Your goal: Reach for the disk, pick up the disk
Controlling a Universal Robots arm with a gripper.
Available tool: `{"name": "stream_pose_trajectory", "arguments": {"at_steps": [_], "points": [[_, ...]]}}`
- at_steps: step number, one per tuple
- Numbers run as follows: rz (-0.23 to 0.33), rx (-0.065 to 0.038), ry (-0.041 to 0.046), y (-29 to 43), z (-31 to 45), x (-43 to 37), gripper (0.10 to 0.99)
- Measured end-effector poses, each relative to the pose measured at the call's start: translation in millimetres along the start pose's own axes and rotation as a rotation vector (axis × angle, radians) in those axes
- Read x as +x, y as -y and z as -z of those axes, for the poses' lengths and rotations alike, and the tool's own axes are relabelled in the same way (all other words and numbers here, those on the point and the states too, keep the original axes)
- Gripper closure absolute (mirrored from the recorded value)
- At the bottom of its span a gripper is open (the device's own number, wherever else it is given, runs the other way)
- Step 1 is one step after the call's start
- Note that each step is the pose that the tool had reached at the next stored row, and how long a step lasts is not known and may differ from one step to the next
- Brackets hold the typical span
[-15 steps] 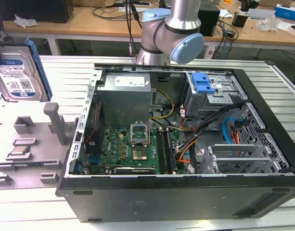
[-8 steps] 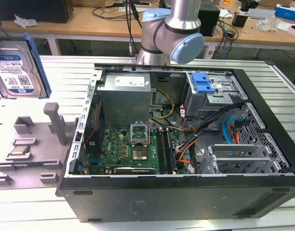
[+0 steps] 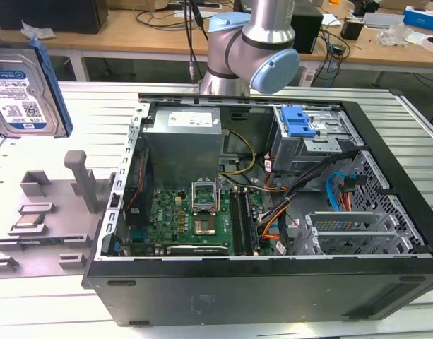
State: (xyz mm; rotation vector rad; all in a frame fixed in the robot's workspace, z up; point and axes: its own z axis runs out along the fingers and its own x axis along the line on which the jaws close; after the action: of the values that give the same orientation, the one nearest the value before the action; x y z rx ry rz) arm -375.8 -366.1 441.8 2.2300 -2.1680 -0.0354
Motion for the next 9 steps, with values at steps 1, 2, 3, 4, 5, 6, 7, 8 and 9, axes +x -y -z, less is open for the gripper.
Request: {"name": "stream_pose_trajectory", "arguments": {"at_steps": [1, 2, 3, 4, 5, 6, 7, 8, 9], "points": [[0.0, 0.0, 0.0, 0.0, 1.1, 0.0, 0.718], [0.0, 0.0, 0.0, 0.1, 3.5, 0.0, 0.718], [0.0, 0.0, 0.0, 0.0, 5.1, 0.0, 0.718], [0.0, 0.0, 0.0, 0.1, 6.3, 0.1, 0.718], [0.0, 0.0, 0.0001, 0.0, 8.7, 0.1, 0.718], [0.0, 0.0, 0.0, 0.0, 10.5, 0.1, 0.718], [0.0, 0.0, 0.0, -0.1, 12.7, 0.1, 0.718], [0.0, 0.0, 0.0, -0.2, 15.7, 0.1, 0.718], [0.0, 0.0, 0.0, -0.3, 20.3, 0.1, 0.718]]}}
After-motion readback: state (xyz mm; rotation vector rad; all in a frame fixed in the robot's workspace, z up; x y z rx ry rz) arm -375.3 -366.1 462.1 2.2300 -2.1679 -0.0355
